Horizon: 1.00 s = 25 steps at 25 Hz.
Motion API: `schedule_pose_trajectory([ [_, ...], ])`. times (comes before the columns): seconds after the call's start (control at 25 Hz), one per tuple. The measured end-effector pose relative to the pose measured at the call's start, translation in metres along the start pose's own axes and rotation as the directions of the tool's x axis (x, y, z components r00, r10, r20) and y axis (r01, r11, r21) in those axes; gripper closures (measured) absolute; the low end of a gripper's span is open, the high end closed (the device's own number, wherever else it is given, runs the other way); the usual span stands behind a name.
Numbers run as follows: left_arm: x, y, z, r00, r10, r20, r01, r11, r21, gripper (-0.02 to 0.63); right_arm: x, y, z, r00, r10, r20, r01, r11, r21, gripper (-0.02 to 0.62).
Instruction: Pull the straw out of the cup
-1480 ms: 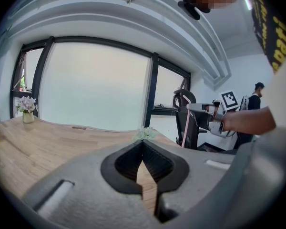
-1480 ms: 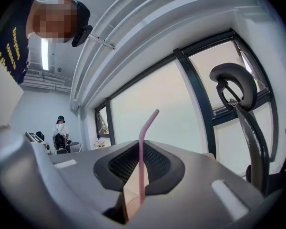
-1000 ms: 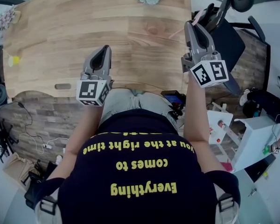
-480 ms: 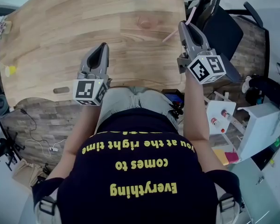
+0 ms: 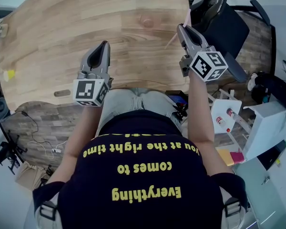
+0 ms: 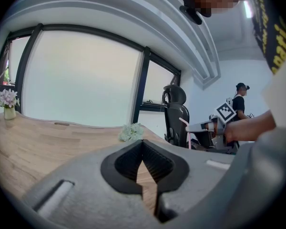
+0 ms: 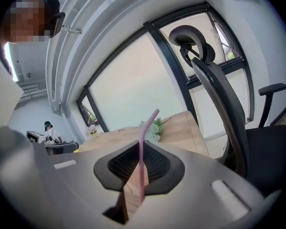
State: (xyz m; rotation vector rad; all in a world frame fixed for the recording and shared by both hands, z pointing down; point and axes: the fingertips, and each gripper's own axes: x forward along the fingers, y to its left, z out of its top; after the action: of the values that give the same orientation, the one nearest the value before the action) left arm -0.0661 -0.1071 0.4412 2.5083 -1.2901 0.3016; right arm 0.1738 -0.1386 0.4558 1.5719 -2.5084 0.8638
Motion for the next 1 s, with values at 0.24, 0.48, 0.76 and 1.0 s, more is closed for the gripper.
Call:
schedule_pose_trajectory([
  [0.24,0.005,0.004,-0.001,1.000,0.004,-0.014,-0.004,1.000,-0.004,0.606,0.010,-0.007,-0.018,0.997,0.002,-0.083,0.002,0.999,0.045,0.563],
  [0.48,0.014,0.005,0.000,1.000,-0.001,-0.015,0.001,1.000,-0.005,0.606,0.018,-0.017,-0.033,0.990,0.002,-0.144,0.010,0.996,0.084,0.563],
  [0.76,0.019,0.006,0.000,1.000,0.001,-0.022,-0.001,1.000,-0.008,0.606,0.026,-0.029,-0.052,0.975,-0.001,-0.221,0.031,0.990,0.135,0.563],
  [1.0,0.023,0.009,0.001,1.000,0.007,-0.025,-0.007,1.000,-0.003,0.606,0.030,-0.037,-0.067,0.959,-0.010,-0.282,0.058,0.985,0.161,0.563],
])
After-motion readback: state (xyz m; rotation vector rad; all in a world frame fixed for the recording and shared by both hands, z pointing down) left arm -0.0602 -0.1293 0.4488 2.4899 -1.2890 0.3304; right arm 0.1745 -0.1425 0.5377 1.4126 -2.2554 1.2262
